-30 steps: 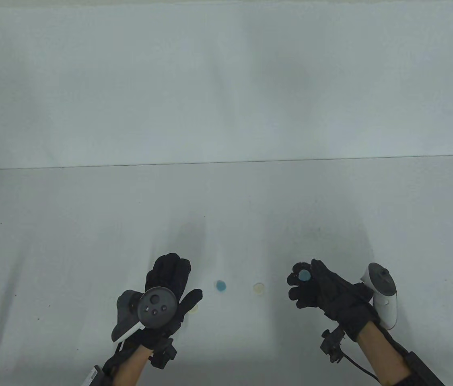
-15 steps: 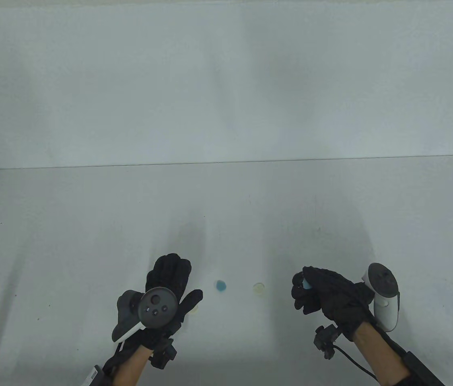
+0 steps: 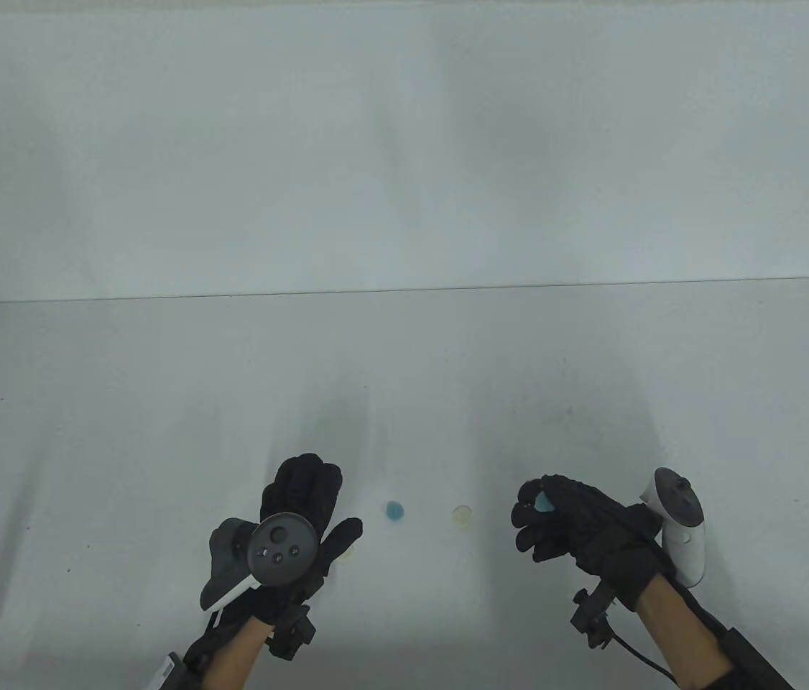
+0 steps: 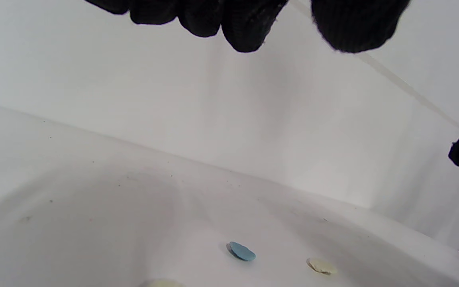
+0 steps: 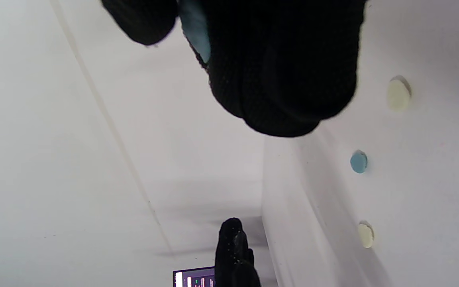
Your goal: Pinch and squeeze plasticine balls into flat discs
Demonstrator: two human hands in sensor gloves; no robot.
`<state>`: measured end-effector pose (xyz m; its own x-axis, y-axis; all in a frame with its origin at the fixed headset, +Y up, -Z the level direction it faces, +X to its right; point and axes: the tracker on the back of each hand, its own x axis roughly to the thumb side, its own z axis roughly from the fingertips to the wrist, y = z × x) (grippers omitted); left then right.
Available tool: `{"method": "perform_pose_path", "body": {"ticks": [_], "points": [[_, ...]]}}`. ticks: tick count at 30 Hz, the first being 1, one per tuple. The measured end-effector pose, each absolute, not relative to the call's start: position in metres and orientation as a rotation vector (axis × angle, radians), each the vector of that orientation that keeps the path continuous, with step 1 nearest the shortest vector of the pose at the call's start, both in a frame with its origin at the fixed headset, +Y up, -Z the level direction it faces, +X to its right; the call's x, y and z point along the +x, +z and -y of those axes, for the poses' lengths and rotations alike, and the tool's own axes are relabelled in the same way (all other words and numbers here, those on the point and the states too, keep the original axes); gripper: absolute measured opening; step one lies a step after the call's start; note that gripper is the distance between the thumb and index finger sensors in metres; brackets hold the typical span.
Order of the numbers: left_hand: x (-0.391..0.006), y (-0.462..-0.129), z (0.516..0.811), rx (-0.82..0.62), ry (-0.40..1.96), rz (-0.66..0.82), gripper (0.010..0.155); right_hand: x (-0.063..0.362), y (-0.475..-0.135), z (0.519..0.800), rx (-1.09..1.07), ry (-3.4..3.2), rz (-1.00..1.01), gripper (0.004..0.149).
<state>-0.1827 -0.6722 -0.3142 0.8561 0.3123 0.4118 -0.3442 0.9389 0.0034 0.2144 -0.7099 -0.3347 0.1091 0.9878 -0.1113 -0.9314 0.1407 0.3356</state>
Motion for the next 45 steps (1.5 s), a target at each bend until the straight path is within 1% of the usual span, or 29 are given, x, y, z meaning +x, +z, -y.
{"method": "perform_pose_path", "body": {"ticks": [3,7,11,12,14,15,17,22,23,26,28,29,33,36,38,39,43,45], "points": [[-0.1814,-0.3147,0.6721,0.081,0.346,0.421,0.077,0.216,-0.3351,0.7072,0.201,1.439,-0.322,0.044],[-0.18,-0.3146,0.6722,0.082,0.343,0.421,0.077,0.2187,-0.3329,0.7016,0.177,1.495,-0.245,0.042],[-0.1799,-0.3151,0.6727,0.079,0.346,0.419,0.077,0.2221,-0.3327,0.7042,0.15,1.491,-0.233,0.044],[-0.1798,-0.3145,0.6726,0.08,0.343,0.419,0.077,0.2219,-0.3326,0.7062,0.164,1.451,-0.261,0.049],[-0.1799,-0.3146,0.6725,0.083,0.346,0.419,0.077,0.2212,-0.3328,0.708,0.184,1.416,-0.298,0.066],[-0.1799,-0.315,0.6727,0.081,0.348,0.419,0.077,0.221,-0.3331,0.7083,0.188,1.418,-0.3,0.068],[-0.1801,-0.3153,0.6738,0.073,0.344,0.42,0.077,0.2206,-0.3333,0.7078,0.187,1.461,-0.291,0.064],[-0.1803,-0.3154,0.6741,0.073,0.345,0.421,0.077,0.2215,-0.3338,0.7049,0.159,1.504,-0.252,0.046],[-0.1804,-0.3153,0.6746,0.07,0.343,0.421,0.077,0.2219,-0.3338,0.7044,0.155,1.525,-0.248,0.045],[-0.1804,-0.3153,0.6745,0.073,0.343,0.422,0.076,0.2216,-0.3339,0.7032,0.126,1.57,-0.224,0.046],[-0.1803,-0.3155,0.6747,0.071,0.342,0.422,0.076,0.2217,-0.3341,0.7035,0.11,1.589,-0.214,0.054],[-0.1803,-0.3153,0.6748,0.07,0.341,0.421,0.076,0.2215,-0.3331,0.7042,0.105,1.594,-0.209,0.055],[-0.181,-0.3151,0.6735,0.079,0.345,0.42,0.076,0.2221,-0.333,0.7028,0.106,1.609,-0.194,0.05],[-0.181,-0.3145,0.6735,0.076,0.342,0.419,0.076,0.2223,-0.3326,0.706,0.129,1.553,-0.246,0.06],[-0.1812,-0.3148,0.6731,0.081,0.344,0.42,0.075,0.2217,-0.3332,0.7065,0.136,1.534,-0.261,0.062],[-0.1814,-0.315,0.673,0.081,0.346,0.42,0.076,0.2216,-0.3335,0.7062,0.139,1.539,-0.263,0.06],[-0.1817,-0.3143,0.6723,0.084,0.345,0.419,0.076,0.2219,-0.3337,0.7021,0.143,1.584,-0.24,0.043],[-0.1816,-0.3147,0.6722,0.085,0.348,0.42,0.076,0.2227,-0.333,0.6995,0.138,1.606,-0.206,0.042]]}}
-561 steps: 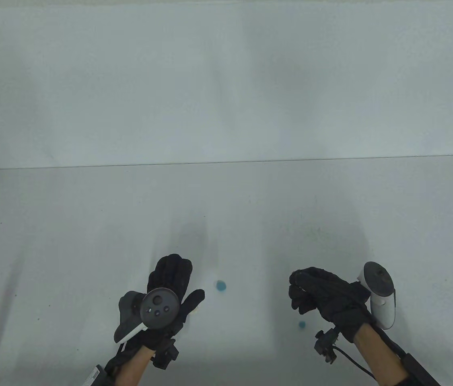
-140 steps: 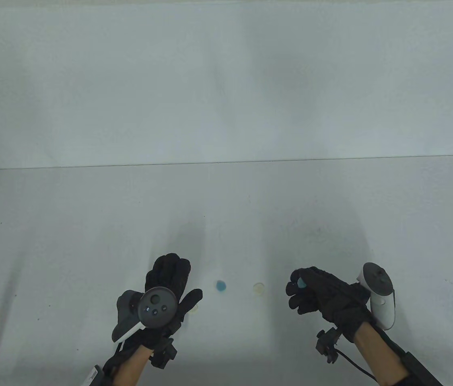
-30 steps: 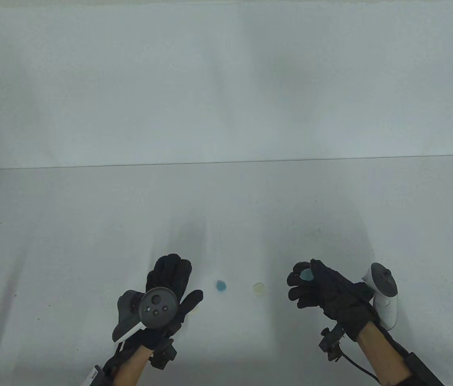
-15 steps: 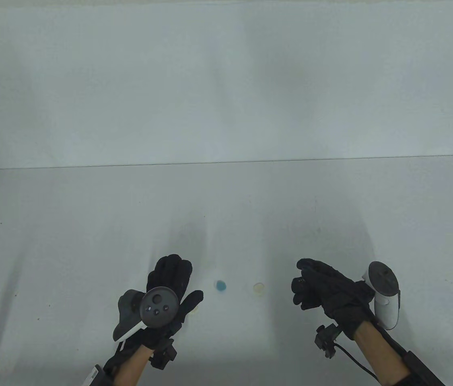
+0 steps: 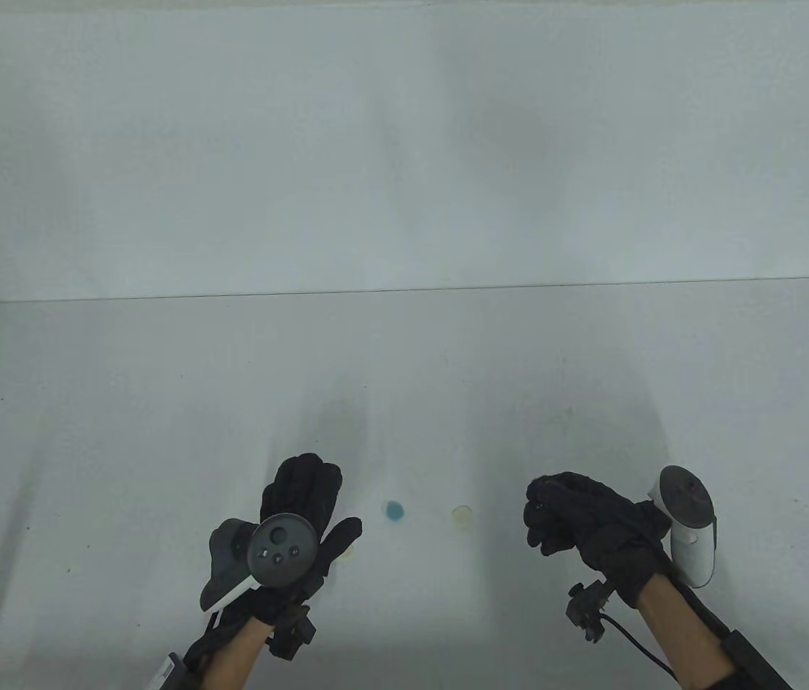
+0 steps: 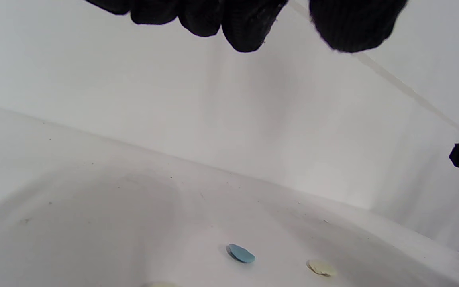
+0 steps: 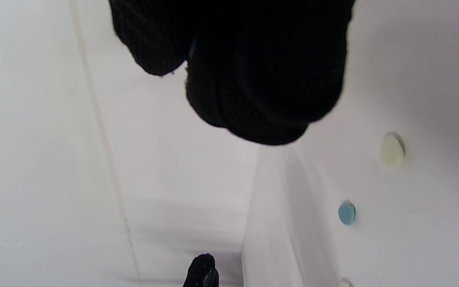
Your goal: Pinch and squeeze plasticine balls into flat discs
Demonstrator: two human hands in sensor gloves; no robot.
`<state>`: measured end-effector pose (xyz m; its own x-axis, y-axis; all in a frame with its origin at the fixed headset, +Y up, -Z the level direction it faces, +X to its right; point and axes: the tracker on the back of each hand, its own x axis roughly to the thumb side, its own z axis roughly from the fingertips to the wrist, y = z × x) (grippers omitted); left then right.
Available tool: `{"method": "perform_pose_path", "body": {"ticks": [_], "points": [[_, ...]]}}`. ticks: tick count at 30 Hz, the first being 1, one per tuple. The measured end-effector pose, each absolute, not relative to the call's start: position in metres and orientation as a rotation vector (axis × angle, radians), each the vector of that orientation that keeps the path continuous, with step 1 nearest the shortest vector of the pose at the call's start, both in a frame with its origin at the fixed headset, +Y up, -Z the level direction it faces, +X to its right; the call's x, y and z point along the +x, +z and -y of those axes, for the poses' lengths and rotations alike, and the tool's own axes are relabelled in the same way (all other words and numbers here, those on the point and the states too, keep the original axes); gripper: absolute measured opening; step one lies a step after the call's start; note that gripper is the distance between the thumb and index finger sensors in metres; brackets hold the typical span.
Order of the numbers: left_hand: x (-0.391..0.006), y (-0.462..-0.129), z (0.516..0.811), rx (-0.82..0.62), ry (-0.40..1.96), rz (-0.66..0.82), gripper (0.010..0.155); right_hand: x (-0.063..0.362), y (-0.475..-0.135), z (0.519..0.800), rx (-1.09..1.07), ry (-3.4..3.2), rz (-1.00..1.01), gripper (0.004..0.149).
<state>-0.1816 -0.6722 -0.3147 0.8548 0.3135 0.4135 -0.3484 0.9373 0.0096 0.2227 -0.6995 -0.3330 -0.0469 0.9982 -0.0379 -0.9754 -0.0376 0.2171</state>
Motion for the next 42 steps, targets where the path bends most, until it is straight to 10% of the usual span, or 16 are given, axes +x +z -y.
{"method": "perform_pose_path", "body": {"ticks": [10,15,23,30,34,42], "points": [[-0.182,-0.314,0.671,0.092,0.345,0.42,0.076,0.222,-0.332,0.705,0.105,1.607,-0.217,0.043],[-0.182,-0.314,0.672,0.088,0.344,0.417,0.076,0.222,-0.333,0.712,0.158,1.481,-0.296,0.073],[-0.182,-0.315,0.673,0.085,0.341,0.415,0.076,0.226,-0.334,0.71,0.068,1.511,-0.221,0.047],[-0.181,-0.315,0.672,0.086,0.342,0.417,0.076,0.226,-0.333,0.708,0.083,1.541,-0.191,0.049],[-0.182,-0.314,0.672,0.088,0.343,0.415,0.076,0.226,-0.333,0.713,0.124,1.464,-0.256,0.08],[-0.182,-0.315,0.673,0.085,0.346,0.418,0.076,0.225,-0.332,0.707,0.099,1.582,-0.202,0.059]]}}
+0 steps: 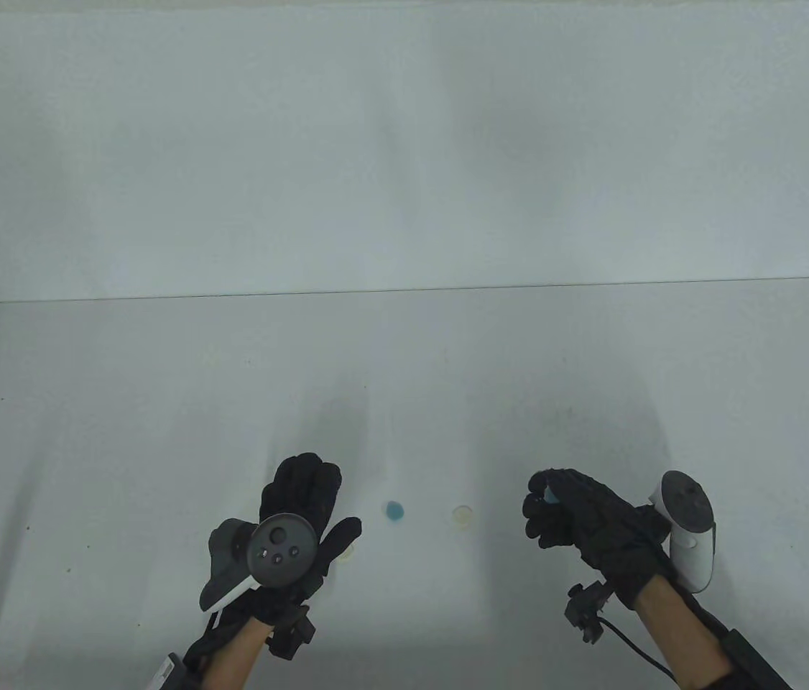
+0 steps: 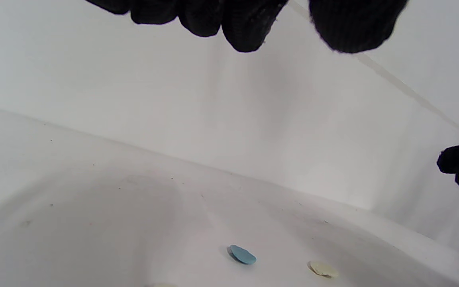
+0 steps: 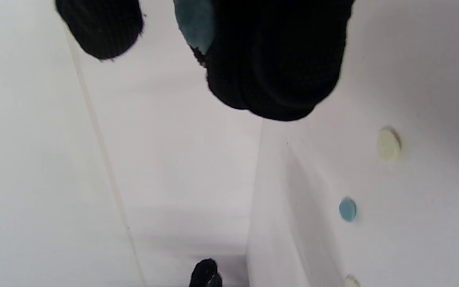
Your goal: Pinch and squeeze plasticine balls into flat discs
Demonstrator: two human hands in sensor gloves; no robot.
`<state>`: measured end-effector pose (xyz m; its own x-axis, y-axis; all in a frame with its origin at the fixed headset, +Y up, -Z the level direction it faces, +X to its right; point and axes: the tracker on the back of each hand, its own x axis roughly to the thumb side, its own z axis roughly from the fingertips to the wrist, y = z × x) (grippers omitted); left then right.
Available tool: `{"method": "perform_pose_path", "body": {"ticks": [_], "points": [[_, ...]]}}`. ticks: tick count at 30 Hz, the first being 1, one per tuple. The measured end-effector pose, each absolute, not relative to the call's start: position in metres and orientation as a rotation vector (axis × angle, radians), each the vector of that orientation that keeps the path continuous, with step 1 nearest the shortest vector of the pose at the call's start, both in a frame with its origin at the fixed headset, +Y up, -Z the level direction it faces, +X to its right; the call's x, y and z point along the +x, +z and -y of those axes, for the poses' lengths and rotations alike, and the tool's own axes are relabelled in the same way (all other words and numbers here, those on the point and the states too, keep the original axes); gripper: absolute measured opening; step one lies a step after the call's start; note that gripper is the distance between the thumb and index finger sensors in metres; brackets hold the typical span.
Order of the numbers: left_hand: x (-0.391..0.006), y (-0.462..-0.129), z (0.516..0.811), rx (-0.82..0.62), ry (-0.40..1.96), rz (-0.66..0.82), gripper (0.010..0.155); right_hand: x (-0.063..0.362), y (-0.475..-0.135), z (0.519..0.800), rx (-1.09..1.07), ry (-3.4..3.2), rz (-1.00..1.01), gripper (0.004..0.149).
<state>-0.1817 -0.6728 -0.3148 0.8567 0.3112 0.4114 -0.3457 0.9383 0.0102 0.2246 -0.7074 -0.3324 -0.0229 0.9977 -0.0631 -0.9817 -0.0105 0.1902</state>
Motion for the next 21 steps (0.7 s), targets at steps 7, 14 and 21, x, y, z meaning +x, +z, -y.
{"method": "perform_pose_path", "body": {"ticks": [7,14,21], "points": [[-0.182,-0.315,0.673,0.087,0.344,0.417,0.076,0.226,-0.332,0.705,0.021,1.636,-0.132,0.042],[-0.182,-0.314,0.673,0.084,0.338,0.417,0.076,0.223,-0.332,0.714,0.12,1.472,-0.249,0.076],[-0.183,-0.314,0.671,0.093,0.34,0.413,0.076,0.217,-0.334,0.716,0.178,1.457,-0.333,0.078]]}}
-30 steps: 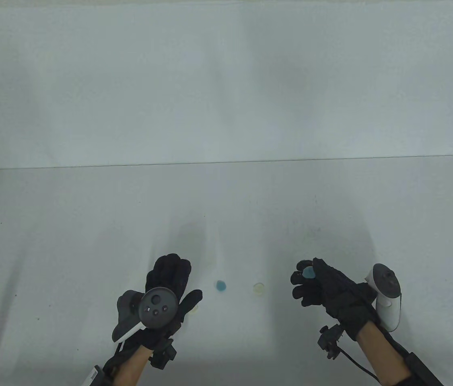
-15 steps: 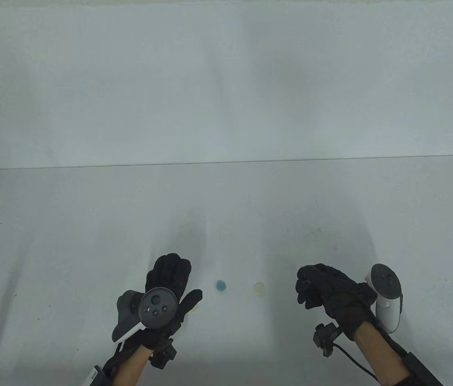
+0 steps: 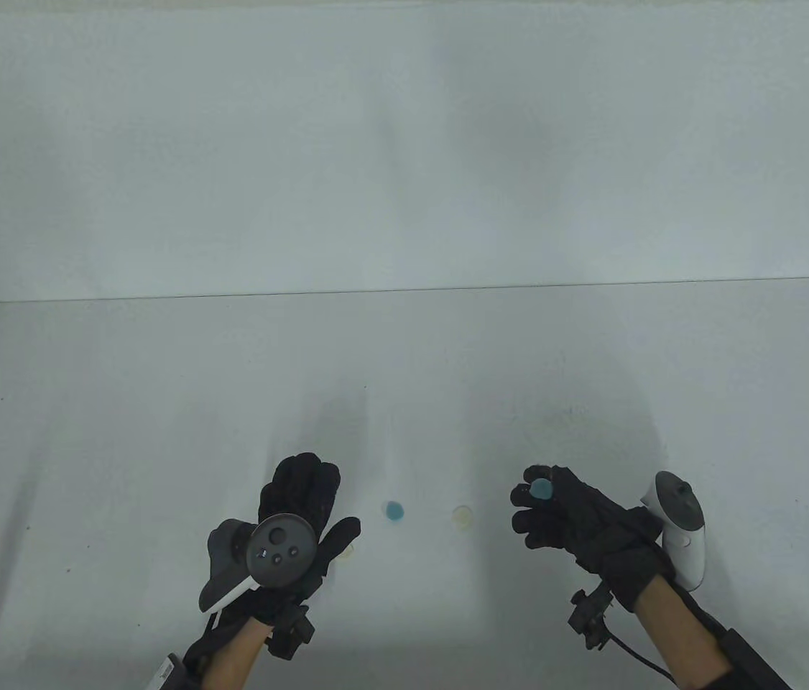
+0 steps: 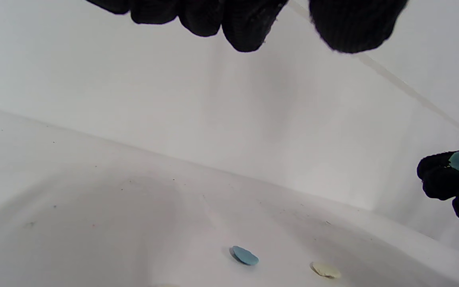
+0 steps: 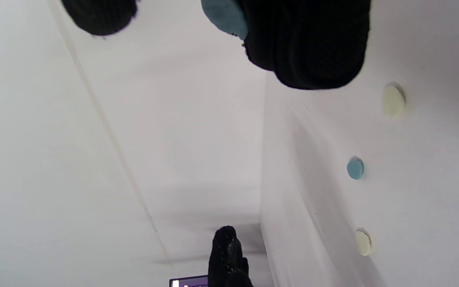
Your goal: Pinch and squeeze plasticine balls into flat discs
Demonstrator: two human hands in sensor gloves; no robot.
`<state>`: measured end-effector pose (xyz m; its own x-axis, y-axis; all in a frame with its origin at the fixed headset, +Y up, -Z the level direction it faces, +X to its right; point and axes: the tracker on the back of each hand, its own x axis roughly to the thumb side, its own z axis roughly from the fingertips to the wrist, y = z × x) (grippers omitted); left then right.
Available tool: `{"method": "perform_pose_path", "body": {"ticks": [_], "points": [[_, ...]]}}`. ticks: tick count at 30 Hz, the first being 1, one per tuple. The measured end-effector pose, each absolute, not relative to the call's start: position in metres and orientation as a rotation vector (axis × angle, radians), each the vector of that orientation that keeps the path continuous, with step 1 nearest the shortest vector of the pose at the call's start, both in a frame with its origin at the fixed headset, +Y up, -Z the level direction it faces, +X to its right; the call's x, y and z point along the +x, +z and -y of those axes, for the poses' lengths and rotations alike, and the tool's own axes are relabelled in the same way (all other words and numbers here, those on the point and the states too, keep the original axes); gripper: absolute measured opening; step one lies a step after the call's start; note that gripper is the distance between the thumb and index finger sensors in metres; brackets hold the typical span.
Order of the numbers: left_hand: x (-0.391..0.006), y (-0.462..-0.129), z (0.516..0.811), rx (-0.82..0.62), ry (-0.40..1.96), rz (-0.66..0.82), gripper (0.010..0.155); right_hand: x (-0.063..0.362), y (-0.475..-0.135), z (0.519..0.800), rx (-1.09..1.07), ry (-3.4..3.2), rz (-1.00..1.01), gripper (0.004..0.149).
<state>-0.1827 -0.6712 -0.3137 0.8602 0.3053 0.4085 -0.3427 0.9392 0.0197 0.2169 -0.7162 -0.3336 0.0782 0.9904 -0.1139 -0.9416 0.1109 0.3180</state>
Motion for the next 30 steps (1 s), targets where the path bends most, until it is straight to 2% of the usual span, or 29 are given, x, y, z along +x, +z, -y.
{"method": "perform_pose_path", "body": {"ticks": [6,10,22,30], "points": [[-0.182,-0.313,0.671,0.093,0.342,0.418,0.076,0.219,-0.332,0.711,0.115,1.58,-0.263,0.053],[-0.182,-0.313,0.67,0.096,0.348,0.422,0.076,0.219,-0.333,0.711,0.091,1.607,-0.263,0.044],[-0.181,-0.312,0.668,0.113,0.356,0.438,0.076,0.209,-0.334,0.708,0.059,1.864,-0.329,0.046],[-0.179,-0.311,0.667,0.114,0.359,0.452,0.076,0.199,-0.351,0.707,0.052,2.082,-0.338,0.055]]}}
